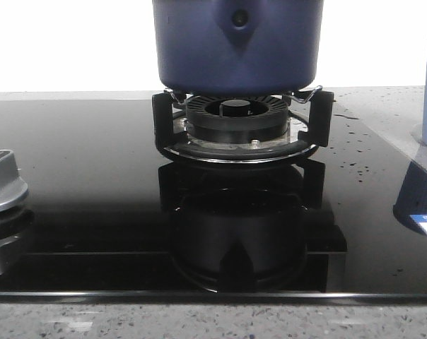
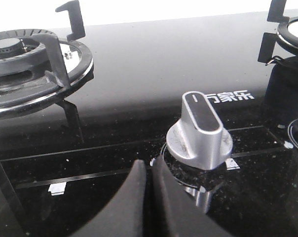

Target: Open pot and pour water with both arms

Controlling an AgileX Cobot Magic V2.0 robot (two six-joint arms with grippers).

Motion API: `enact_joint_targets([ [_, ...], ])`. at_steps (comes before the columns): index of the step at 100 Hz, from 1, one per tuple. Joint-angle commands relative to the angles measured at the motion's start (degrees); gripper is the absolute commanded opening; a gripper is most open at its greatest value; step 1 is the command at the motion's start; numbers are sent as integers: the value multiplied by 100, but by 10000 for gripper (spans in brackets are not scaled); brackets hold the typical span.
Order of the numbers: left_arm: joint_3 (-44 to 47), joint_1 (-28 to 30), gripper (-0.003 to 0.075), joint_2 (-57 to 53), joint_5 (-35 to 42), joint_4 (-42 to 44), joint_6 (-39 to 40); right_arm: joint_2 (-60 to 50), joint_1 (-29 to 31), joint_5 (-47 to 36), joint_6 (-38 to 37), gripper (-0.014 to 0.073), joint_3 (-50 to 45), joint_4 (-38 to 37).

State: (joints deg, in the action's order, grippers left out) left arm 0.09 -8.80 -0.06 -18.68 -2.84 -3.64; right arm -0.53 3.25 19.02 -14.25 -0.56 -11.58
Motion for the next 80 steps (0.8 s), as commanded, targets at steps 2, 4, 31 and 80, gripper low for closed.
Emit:
enact_joint_targets([
  [2,261,5,-20,-192,313,-53,62,-117,17,-133,21,-64,-167,-8],
  [4,261,5,-20,-192,313,-53,62,-117,17,-133,21,-64,-167,-8],
  [31,261,5,-20,-192,313,-53,62,-117,17,-133,21,-64,-167,-8],
  [80,261,5,-20,-192,313,-53,62,-117,17,-49,21,-64,-167,-1172],
])
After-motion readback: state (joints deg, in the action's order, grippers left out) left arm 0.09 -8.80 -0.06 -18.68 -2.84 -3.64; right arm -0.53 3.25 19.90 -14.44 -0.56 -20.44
